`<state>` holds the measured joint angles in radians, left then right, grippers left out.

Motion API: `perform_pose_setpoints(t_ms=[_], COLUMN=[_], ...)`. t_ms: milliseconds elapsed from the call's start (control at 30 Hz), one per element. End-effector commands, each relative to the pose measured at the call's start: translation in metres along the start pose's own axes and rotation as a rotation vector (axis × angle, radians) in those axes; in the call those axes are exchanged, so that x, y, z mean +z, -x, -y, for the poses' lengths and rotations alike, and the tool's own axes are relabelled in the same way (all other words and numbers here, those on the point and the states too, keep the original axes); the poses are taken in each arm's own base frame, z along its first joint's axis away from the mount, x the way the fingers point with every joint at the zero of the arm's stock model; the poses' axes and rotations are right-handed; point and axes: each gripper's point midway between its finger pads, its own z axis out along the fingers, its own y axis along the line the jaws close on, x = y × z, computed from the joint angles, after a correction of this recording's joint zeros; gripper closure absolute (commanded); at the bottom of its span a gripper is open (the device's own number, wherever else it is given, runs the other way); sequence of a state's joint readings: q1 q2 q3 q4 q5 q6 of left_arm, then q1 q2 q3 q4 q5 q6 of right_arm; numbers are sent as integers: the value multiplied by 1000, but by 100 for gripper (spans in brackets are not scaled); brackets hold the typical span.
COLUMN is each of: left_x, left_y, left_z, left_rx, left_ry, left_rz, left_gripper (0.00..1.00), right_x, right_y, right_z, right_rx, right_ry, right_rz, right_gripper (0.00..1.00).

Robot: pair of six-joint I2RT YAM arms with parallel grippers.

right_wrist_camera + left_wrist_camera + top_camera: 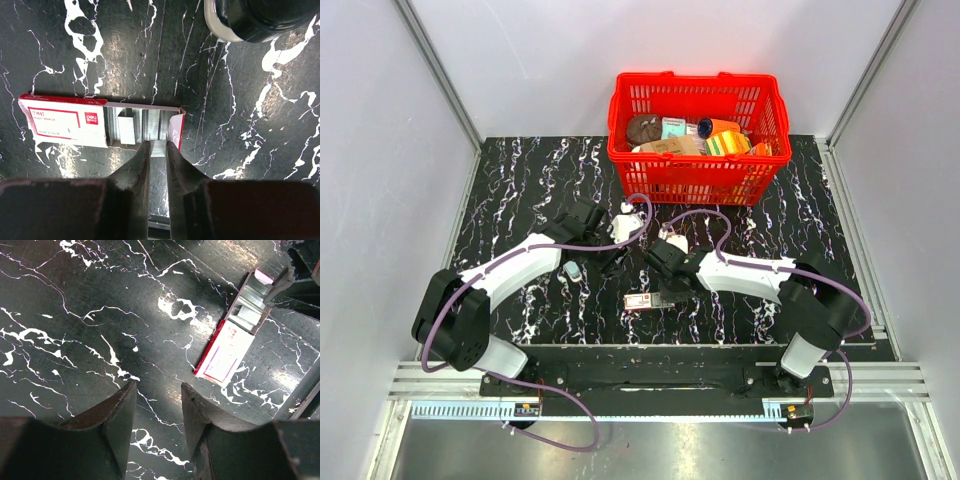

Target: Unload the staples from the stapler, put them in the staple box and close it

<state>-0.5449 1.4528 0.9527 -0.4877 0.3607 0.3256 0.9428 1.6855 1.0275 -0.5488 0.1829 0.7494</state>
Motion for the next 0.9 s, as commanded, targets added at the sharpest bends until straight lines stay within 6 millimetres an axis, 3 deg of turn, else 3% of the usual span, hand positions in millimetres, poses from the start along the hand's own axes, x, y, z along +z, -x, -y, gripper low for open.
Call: perform_pose_setpoints(t_ms=[0, 867], left_x=[-6, -6], left_y=[11, 11], left_z=[-2, -3], left_rx=[33, 33], left_ry=[23, 32], left_rz=[38, 33], left_gripper=[55, 55], right_x=[-4, -3], right_y=[11, 9], right_z=[-11, -13], right_rx=[2, -10], right_ry=[8, -4], right_rz=[33, 34], right_gripper=[88, 81])
